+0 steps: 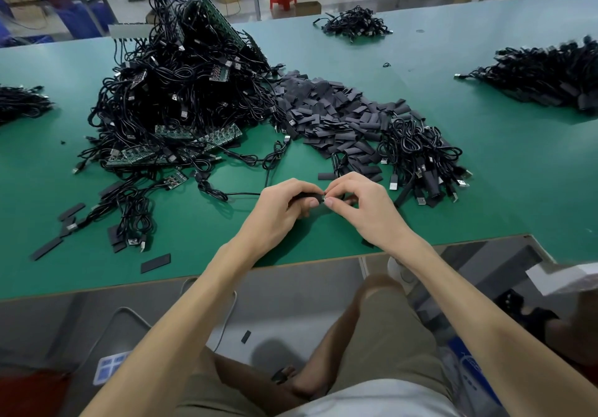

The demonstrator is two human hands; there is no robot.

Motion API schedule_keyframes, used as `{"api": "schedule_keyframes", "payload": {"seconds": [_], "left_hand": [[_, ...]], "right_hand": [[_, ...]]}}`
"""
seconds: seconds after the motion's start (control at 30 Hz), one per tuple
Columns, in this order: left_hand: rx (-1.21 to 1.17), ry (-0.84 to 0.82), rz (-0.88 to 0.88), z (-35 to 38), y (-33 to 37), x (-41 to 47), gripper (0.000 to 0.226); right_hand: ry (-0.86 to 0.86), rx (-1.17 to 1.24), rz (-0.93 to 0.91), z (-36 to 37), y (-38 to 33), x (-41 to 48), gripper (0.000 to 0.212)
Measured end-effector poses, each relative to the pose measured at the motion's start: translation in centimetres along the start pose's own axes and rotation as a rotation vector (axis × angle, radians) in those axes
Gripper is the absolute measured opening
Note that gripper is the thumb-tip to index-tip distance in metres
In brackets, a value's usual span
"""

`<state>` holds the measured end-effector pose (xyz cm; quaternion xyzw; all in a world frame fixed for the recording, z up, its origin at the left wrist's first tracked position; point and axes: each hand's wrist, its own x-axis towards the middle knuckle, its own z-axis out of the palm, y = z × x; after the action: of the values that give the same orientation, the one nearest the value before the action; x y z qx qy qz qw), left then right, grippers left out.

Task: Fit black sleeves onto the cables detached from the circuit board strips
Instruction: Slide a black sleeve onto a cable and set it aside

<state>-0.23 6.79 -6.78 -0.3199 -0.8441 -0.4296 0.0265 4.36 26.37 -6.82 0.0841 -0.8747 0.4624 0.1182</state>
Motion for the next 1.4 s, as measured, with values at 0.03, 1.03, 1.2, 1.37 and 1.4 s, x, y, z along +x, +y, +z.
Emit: {"api": "schedule_keyframes", "payload": {"seconds": [0.03,1.03,1.2,1.37,1.4], "left_hand": [[0.008,-0.003,0.002,-0.01,0.03,0.01,0.017],[-0.007,0.010,0.033,0.12,-0.08,-0.12,0.019],[-0.158,0.067,-0.052,-0.24,-0.21,0.09,0.020],[-0.398,0.070,-0.090,-0.54,-0.47,0.02,0.013],[-0.396,0.066,-0.092,-0.46,-0.47,0.01,0.013]], "right_hand": [[-0.003,-0.002,-0.002,-0.01,-0.01,0.00,0.006],[-0.035,0.105,0.078,-0.17,0.45,0.29,0.005],[0.006,0.130,0.090,-0.19,0.59,0.42,0.007],[0.019,0.133,0.112,-0.11,0.69,0.43,0.005],[0.017,0.126,0.111,-0.07,0.70,0.46,0.005]]}}
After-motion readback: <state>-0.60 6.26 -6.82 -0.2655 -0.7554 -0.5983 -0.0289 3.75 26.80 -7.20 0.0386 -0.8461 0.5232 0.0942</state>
